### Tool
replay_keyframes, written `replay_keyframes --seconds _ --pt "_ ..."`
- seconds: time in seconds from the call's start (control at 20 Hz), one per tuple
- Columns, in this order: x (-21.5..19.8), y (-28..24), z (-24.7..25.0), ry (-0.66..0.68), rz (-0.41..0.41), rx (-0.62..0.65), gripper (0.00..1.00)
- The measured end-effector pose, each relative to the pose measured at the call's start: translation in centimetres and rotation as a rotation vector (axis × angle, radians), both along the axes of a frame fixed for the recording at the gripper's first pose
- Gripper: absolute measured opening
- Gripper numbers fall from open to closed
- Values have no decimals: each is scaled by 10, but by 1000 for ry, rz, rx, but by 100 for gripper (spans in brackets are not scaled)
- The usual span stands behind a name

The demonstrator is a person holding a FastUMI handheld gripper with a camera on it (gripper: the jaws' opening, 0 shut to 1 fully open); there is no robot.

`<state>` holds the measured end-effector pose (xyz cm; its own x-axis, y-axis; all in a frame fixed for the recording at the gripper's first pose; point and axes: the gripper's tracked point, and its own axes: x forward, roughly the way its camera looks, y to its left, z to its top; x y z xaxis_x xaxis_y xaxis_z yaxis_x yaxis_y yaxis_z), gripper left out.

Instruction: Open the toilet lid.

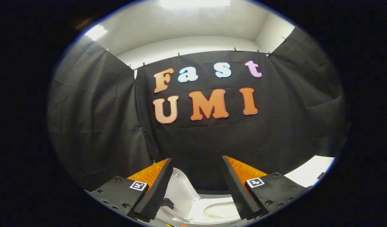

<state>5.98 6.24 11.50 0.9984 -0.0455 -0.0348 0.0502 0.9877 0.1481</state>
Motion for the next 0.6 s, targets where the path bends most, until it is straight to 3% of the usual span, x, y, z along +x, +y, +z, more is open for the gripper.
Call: replay_keyframes --seconds 0.6 --pt "6 4 -8 5 17 16 99"
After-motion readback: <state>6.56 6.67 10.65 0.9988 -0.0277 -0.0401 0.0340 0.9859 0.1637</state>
